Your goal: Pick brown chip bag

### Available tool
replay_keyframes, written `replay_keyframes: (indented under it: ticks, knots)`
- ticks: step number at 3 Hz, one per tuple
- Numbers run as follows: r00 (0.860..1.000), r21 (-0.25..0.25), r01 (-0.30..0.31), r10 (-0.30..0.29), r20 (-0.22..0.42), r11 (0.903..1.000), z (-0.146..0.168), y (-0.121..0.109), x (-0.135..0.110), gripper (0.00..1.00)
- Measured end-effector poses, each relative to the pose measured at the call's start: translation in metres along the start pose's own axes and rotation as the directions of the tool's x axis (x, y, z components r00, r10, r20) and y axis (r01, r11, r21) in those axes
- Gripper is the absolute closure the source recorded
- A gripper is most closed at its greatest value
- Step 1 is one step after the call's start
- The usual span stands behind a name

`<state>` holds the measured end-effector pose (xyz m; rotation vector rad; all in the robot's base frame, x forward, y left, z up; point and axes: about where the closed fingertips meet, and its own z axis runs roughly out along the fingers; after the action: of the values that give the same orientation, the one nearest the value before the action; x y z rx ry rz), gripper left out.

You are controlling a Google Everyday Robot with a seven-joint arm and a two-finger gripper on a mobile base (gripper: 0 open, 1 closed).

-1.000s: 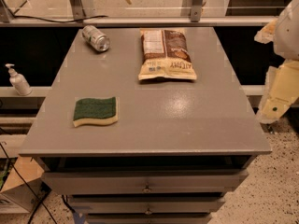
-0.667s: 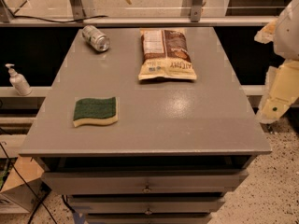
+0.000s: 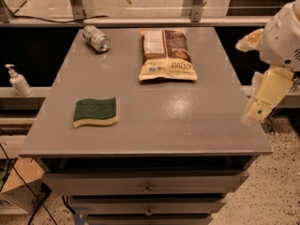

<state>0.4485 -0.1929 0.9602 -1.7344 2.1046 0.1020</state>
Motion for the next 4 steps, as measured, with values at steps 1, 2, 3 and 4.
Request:
replay_keyframes:
  ticks: [1, 2, 3, 4]
  knots:
    - [0.986, -0.031, 0.045, -0.039, 0.160, 0.9985, 0.023, -0.009, -0.026, 0.00]
    - [0.989, -0.027, 0.042, -0.038, 0.142, 0.9987, 0.021, -0.008, -0.024, 0.00]
    - [0.989, -0.026, 0.042, -0.038, 0.141, 0.9988, 0.021, -0.008, -0.024, 0.00]
    - [0.975, -0.003, 0.002, -0.001, 0.222, 1.0000, 0.037, -0.033, -0.036, 0.00]
